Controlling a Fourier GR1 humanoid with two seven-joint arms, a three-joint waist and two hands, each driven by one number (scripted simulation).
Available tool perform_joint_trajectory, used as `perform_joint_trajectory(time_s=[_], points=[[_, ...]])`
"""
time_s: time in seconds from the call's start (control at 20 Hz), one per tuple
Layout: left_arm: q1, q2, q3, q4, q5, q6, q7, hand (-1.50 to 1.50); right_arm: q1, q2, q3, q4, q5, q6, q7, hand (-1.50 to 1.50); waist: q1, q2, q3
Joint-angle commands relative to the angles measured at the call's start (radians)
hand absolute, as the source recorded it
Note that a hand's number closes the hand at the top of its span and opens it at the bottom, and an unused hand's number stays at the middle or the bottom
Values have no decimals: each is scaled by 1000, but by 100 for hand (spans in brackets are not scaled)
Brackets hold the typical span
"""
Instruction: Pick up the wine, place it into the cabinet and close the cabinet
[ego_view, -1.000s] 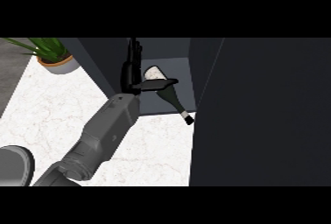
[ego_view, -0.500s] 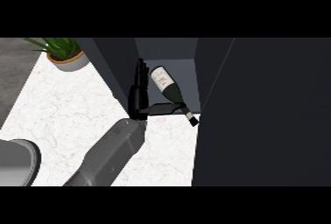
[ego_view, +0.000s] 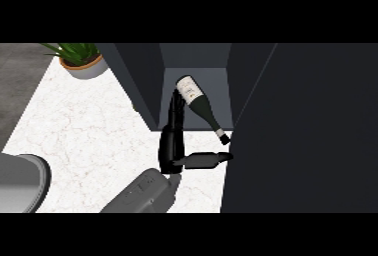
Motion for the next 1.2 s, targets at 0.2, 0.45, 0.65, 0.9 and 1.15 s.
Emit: perform_joint_trajectory(time_s=[0.2, 0.45, 0.65, 0.9, 1.15], points=[[209, 89, -102, -413, -113, 158, 119, -150, -24, -2, -46, -30, -47, -15, 10, -150, 14, 0, 0], [293, 86, -155, -500, -208, 259, 158, -150, 57, -11, -10, -128, -65, 10, 53, -150, 4, 1, 0], [450, 158, -162, -666, -206, 187, 117, -150, 70, -27, -65, -105, -108, 36, 16, -150, 6, 2, 0], [461, 289, -170, -794, -227, 141, 198, -150, 63, -20, -13, -94, -164, 56, 66, -150, 5, 1, 0], [562, 412, -152, -917, -224, 63, 180, -150, 113, -16, 54, -89, -123, 98, 62, 150, 6, 1, 0]])
